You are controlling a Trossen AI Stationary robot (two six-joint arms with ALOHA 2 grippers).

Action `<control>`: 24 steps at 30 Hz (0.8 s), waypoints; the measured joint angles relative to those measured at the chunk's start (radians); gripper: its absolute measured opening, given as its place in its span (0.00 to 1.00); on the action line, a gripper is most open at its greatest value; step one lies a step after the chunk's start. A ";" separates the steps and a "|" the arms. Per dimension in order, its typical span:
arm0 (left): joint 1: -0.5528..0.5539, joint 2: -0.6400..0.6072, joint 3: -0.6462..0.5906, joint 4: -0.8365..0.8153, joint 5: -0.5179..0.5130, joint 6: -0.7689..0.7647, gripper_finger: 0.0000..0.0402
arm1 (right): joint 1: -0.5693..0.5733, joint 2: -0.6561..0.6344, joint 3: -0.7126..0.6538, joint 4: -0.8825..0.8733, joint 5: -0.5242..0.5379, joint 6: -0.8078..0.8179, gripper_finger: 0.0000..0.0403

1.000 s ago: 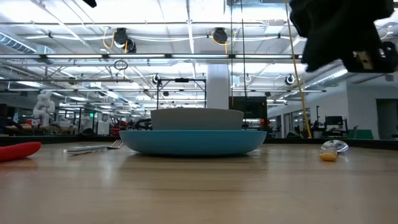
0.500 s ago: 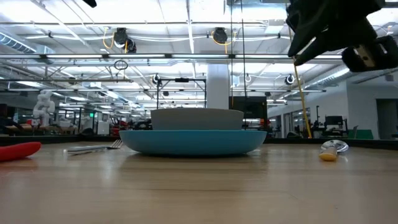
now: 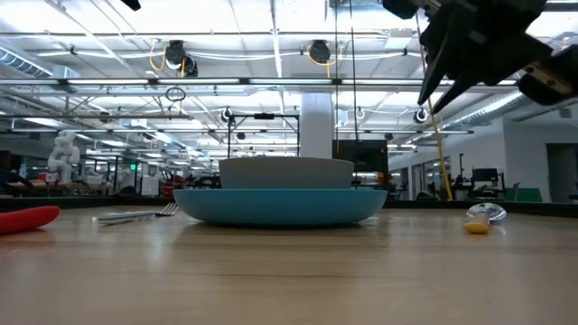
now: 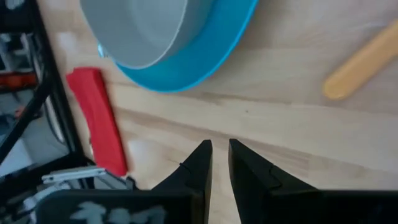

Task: Set table place
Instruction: Put the orange spoon into the gray bowl

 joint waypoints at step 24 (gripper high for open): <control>0.000 0.000 0.000 0.000 0.009 0.146 0.22 | -0.152 0.019 0.140 -0.514 -0.236 0.341 0.11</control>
